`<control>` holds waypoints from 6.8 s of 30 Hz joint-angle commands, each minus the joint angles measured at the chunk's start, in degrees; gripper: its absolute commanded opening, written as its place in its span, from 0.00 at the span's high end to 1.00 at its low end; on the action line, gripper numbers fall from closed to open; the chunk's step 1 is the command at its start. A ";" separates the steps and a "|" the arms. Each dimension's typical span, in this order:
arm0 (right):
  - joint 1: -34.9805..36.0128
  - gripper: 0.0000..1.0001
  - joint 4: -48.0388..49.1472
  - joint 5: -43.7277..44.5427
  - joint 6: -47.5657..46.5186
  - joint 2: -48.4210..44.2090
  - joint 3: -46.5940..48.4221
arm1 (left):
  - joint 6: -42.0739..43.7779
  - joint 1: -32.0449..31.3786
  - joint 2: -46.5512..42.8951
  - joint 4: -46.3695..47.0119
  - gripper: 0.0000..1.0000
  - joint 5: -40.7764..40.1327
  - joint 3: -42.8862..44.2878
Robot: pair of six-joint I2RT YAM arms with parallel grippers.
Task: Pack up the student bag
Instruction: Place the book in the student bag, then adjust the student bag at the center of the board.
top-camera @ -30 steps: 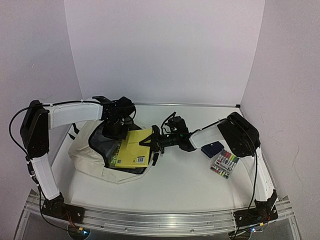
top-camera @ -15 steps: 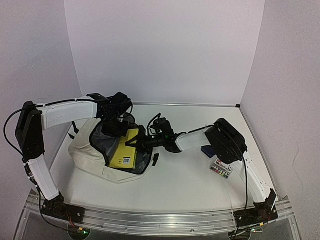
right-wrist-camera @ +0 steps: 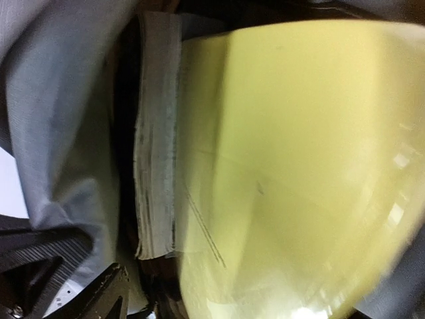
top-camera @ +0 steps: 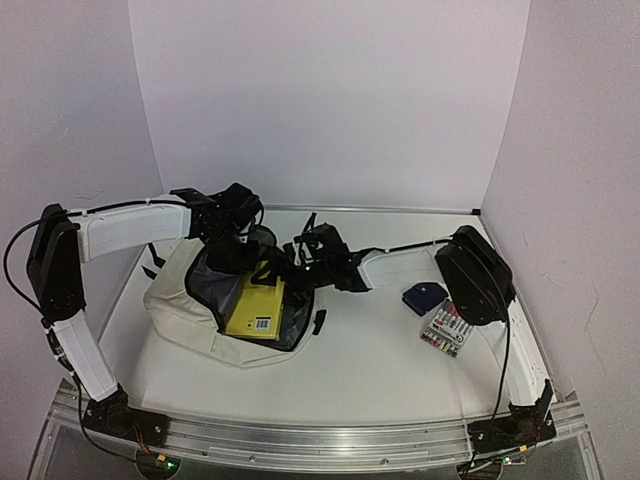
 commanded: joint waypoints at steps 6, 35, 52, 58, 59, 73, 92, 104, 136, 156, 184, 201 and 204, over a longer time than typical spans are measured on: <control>-0.31 0.17 -19.03 9.64 -6.07 -7.53 -1.04 | -0.50 -0.29 -3.68 4.16 1.00 2.24 0.06; -9.17 0.35 -15.47 0.90 -21.91 -10.95 -3.69 | -6.53 -0.30 -12.04 10.59 0.33 7.81 -8.86; -9.92 0.23 -23.22 5.45 -36.53 6.75 17.88 | -43.82 -0.71 -41.04 6.48 0.19 -6.35 -34.41; -9.46 0.38 -23.22 4.54 -35.97 9.60 18.87 | -54.73 -0.99 -48.70 3.55 0.18 -9.06 -42.24; -9.21 0.40 -23.19 4.56 -36.23 9.50 18.36 | -55.47 -0.99 -49.63 3.87 0.18 -9.22 -43.62; -9.61 1.00 -23.92 8.04 -40.11 0.62 5.78 | -53.45 1.72 -42.67 16.52 0.20 -7.31 -48.58; -12.03 1.00 -17.83 -2.33 -35.06 -24.80 -28.90 | -20.22 17.75 0.27 38.57 0.28 18.24 -23.42; -7.28 0.59 -18.00 -9.83 -38.92 -32.30 -32.04 | -6.46 18.34 -3.65 30.86 0.22 21.54 -13.76; -8.46 0.90 -28.58 -2.37 -50.57 -18.28 -3.84 | -7.46 18.33 -19.24 27.06 0.15 29.96 -19.29; -0.09 0.27 -41.29 6.82 -73.11 -32.56 -18.51 | -13.16 18.13 -23.95 25.34 0.14 28.81 -27.20; -11.88 0.28 -26.98 -9.98 -42.64 -18.31 -19.32 | -19.55 19.00 -5.06 31.38 0.57 24.39 -29.96; -14.47 0.22 -22.42 -11.93 -40.48 -32.81 -25.69 | -2.09 16.34 -15.72 18.67 0.35 18.39 -13.14; -18.05 0.23 -22.42 -7.60 -39.58 -34.17 -26.33 | -1.26 9.70 -17.36 19.14 0.37 20.07 -13.38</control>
